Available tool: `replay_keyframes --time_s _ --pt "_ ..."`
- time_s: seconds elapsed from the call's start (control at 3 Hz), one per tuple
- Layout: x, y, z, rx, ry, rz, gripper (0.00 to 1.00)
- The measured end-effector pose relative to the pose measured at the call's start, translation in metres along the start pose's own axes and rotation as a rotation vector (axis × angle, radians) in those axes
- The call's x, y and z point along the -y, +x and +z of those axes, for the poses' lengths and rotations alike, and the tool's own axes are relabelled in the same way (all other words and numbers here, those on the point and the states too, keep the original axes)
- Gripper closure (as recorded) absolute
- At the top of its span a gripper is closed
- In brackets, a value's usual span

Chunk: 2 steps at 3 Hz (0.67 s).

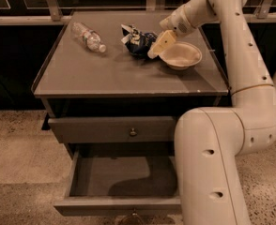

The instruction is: Place blue chip bag into middle drawer

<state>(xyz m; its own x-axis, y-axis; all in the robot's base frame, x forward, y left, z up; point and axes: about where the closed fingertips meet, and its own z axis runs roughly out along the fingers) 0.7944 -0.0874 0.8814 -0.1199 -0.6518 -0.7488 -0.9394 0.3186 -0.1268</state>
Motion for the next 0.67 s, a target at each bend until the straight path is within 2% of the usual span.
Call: replay_keyframes --time_s 0.33,0.67 --pt "-0.007 -0.004 0.024 -0.024 -0.036 -0.002 0.00" --pt "-0.007 -0.004 0.040 -0.052 -0.045 -0.008 0.00"
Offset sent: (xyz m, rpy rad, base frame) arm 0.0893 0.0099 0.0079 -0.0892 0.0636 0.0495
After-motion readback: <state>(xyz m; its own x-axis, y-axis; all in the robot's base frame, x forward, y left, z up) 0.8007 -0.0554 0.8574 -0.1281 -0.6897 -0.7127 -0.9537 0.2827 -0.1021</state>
